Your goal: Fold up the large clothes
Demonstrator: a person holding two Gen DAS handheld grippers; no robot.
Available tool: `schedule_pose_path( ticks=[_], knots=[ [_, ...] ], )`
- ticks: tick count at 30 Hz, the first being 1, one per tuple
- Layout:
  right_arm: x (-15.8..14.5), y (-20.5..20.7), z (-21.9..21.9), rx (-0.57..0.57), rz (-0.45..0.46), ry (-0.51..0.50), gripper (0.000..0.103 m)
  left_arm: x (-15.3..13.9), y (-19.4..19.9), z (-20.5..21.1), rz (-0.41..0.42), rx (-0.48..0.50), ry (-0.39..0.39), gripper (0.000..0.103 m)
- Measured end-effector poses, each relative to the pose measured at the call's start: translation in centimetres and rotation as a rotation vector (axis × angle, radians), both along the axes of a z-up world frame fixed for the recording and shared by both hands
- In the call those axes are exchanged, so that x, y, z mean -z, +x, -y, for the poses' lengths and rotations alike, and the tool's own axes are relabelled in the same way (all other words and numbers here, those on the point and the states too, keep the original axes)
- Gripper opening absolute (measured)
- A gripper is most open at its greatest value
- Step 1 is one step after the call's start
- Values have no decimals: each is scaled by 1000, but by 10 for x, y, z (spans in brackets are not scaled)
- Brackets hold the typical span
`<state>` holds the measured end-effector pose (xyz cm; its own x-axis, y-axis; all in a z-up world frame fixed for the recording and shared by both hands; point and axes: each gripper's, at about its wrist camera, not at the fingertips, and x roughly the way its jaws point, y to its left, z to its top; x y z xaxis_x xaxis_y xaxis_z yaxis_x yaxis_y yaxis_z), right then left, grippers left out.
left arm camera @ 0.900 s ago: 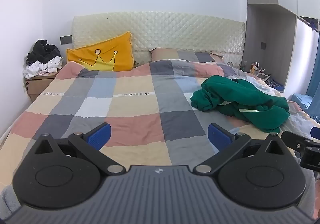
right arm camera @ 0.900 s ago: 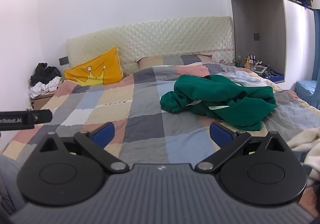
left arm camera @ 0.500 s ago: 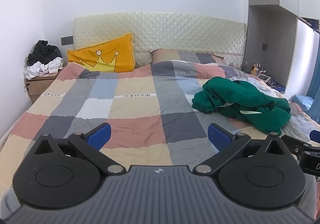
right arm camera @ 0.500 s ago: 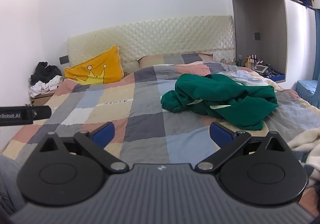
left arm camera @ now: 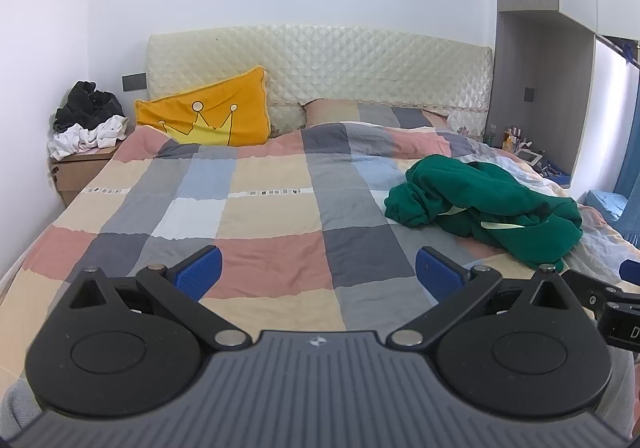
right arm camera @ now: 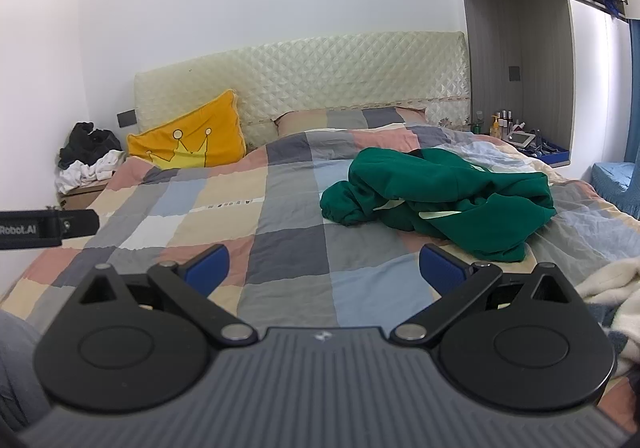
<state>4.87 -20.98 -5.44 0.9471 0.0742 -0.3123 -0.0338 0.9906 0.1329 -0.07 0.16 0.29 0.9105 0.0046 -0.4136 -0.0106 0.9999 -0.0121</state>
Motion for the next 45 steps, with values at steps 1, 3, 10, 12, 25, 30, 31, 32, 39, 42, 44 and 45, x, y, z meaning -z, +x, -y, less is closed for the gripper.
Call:
schedule_pose_path(
  ticks=[1,3,10,12,25,30,31,32,39,42,44,45],
  knots=[
    [-1,1,0,1,2,0,103,0,0,0,-2,1,0,103],
    [1,-2,-1,6,10,-2,103,-1,-1,0,-4,2,1,103],
    [-1,1,-3,3,10,-4,103,3,1,-1,-4,7,5,103],
    [0,1,-3,4,10,-3,103,5,3,-1,-7,11,6,103],
    [8,6,0,4,-2,6,103,15,16,4,-25,34,17,103],
    [10,8,2,9,-6,11,103,18,18,4,-25,33,17,103],
    [11,8,2,10,-7,11,103,19,18,4,-22,34,18,103],
    [12,8,2,9,-6,11,103,20,17,5,-21,34,18,103],
    [15,12,2,10,-16,16,103,24,17,8,-4,45,24,103],
    [18,15,1,8,-22,15,103,24,17,8,-4,51,24,103],
    [19,16,0,7,-27,14,103,26,18,8,-10,57,14,103],
    [20,16,-1,6,-28,13,103,26,18,7,-12,57,13,103]
  ],
)
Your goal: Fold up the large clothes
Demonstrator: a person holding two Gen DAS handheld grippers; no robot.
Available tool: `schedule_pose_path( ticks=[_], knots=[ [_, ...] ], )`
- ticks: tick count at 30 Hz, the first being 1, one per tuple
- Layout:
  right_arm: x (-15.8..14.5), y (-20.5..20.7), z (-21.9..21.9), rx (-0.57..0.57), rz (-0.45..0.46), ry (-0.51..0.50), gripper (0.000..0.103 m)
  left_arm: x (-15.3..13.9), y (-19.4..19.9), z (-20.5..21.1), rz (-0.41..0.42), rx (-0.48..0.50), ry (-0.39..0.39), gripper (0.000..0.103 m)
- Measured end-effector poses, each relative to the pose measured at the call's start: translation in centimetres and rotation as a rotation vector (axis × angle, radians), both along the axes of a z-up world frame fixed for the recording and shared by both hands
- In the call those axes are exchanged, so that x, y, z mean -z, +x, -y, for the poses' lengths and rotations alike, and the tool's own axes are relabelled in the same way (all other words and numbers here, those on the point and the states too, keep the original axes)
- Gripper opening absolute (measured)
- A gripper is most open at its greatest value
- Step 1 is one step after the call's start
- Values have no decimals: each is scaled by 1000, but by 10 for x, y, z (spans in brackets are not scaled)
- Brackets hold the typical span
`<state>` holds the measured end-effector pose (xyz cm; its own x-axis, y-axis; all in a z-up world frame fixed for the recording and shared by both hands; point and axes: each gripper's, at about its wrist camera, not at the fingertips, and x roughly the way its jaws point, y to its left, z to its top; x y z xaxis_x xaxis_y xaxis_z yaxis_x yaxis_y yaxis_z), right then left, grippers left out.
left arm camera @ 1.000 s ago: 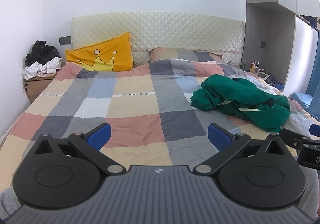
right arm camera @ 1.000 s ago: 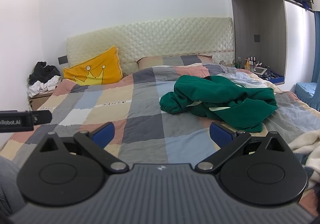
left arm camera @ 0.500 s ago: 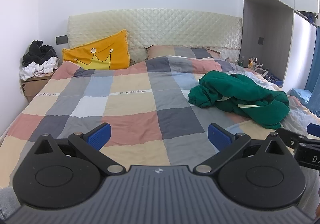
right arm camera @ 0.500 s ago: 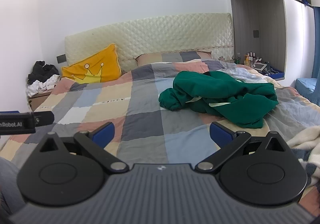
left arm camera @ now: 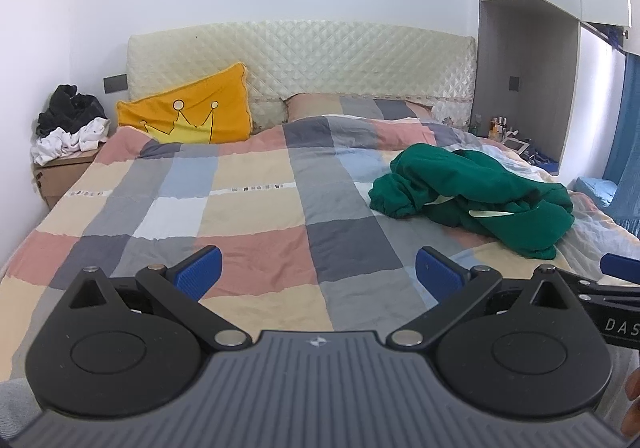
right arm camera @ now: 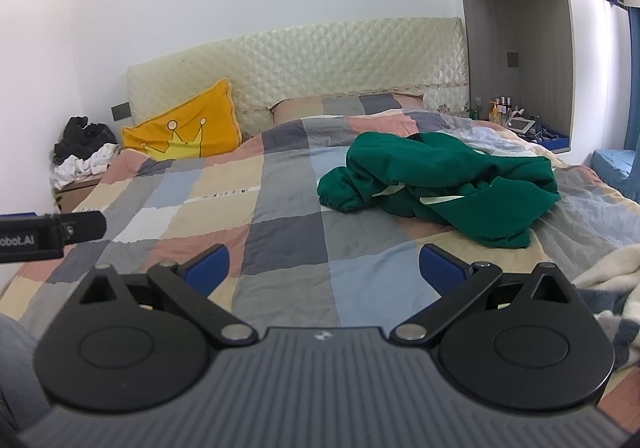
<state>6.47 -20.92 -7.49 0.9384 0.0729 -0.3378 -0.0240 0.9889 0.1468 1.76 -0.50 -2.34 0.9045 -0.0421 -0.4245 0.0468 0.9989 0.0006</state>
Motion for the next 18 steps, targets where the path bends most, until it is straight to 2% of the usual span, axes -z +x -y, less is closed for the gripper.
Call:
schedule_pose_path(
  ticks=[10,18],
  knots=[
    [6,4,-1,14,-12,19,103,4,6,-6,-11,17,-4,103],
    [11,7,2,31,-13,32,103,17,19,-5,-42,42,-14,103]
  ],
)
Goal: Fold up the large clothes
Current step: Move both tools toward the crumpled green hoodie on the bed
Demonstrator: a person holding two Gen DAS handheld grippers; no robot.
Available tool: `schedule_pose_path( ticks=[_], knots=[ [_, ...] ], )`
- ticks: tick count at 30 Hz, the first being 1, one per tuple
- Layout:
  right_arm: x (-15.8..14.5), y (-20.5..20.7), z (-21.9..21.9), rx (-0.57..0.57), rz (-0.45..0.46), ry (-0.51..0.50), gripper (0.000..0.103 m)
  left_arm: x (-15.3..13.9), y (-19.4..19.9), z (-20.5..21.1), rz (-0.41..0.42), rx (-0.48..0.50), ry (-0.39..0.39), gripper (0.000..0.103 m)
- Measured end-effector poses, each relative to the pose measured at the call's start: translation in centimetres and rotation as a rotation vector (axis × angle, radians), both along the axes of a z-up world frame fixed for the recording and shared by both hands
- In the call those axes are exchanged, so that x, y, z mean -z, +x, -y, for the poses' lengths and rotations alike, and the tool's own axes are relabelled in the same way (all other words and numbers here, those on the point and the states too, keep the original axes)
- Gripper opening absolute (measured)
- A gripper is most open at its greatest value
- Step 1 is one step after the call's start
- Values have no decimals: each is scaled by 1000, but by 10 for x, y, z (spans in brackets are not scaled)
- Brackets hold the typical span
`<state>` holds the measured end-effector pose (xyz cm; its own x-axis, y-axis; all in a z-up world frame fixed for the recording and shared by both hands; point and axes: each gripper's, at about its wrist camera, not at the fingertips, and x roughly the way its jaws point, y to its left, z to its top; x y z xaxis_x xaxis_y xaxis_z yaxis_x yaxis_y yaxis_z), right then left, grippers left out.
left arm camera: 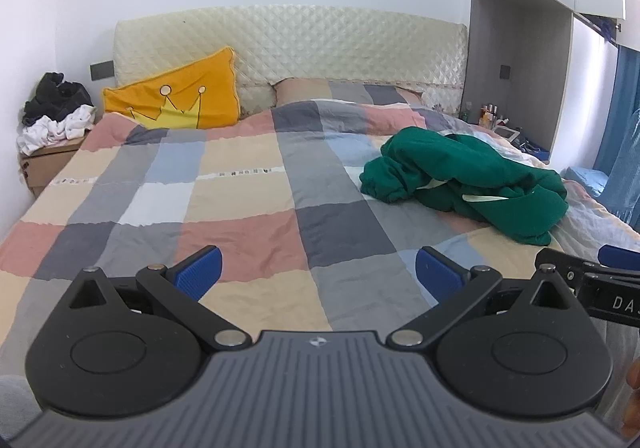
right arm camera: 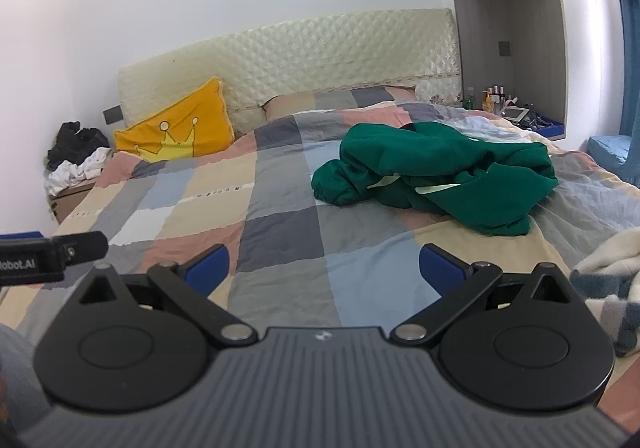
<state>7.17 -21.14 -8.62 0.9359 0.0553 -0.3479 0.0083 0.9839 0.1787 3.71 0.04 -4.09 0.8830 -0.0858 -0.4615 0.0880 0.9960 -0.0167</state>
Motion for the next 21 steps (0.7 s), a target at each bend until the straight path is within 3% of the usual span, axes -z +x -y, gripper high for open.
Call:
schedule_pose_path(
  ticks=[6,13,21],
  knots=[
    [9,12,9,47,-2,35,103,6,19,2,-8,31,15,103],
    [19,45,26,130,-15,90,103,9,54,18,-1,87,95,103],
    [22,86,44,229,-6,141,103,16,114,39,-38,152,81,103]
  ],
)
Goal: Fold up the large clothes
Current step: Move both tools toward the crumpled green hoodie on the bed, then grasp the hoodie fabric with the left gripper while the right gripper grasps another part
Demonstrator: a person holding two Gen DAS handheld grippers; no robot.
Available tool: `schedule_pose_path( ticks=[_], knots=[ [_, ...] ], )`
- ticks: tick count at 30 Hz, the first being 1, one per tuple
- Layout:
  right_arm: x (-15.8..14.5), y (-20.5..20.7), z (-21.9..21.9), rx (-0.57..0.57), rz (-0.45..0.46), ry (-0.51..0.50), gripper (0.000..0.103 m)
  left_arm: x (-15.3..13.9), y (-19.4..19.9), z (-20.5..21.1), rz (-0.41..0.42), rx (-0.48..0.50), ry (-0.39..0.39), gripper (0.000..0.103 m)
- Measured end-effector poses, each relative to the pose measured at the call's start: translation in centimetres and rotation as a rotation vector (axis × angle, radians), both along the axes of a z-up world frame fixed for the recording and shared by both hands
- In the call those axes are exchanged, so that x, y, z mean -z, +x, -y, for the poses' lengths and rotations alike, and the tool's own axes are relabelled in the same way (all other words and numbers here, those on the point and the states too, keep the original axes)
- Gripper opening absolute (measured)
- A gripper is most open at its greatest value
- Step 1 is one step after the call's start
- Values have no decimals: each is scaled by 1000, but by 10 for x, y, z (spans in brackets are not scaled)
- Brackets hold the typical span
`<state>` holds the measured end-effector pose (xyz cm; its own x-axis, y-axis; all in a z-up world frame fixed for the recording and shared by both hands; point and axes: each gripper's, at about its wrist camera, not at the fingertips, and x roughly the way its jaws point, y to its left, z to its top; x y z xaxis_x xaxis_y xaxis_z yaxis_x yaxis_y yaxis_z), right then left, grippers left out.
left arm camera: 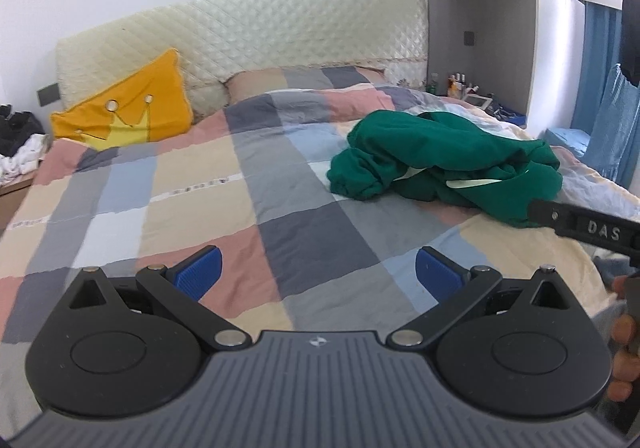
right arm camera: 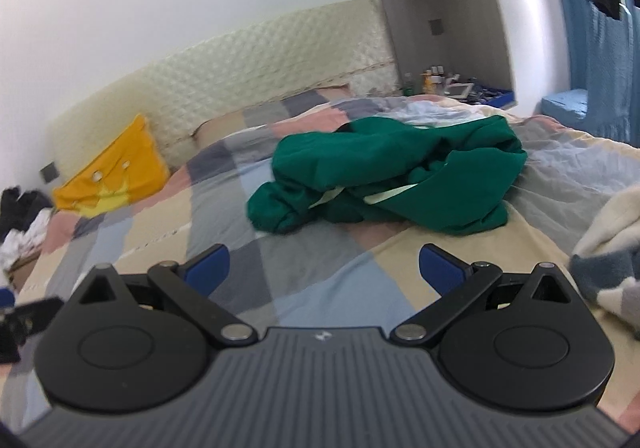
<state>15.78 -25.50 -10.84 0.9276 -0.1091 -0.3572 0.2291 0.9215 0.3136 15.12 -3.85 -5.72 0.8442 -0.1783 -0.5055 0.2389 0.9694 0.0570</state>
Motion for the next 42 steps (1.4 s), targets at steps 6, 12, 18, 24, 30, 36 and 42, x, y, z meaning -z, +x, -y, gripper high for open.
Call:
schedule_pose_path(
  ticks=[6,12,18,24,30,36,42],
  knots=[
    [-12,43,26,107,35,103,103,8,53,17,-17,28,-20,103],
    [-18,92,59,210,63,197,103,15,111,43,-21,66,2,103],
    [6,129,89,281,56,234,103,35,167,78,-34,128,15,103],
    [37,153,116,348,35,307,102,65,233,122,-81,217,-42,103],
    [66,172,136,408,3,404,102,94,291,167,-121,288,-114,103],
    [92,186,153,465,-16,493,102,124,339,204,-204,390,-217,103],
    [114,203,158,477,-57,534,81,150,385,206,-355,385,-584,102]
  ],
)
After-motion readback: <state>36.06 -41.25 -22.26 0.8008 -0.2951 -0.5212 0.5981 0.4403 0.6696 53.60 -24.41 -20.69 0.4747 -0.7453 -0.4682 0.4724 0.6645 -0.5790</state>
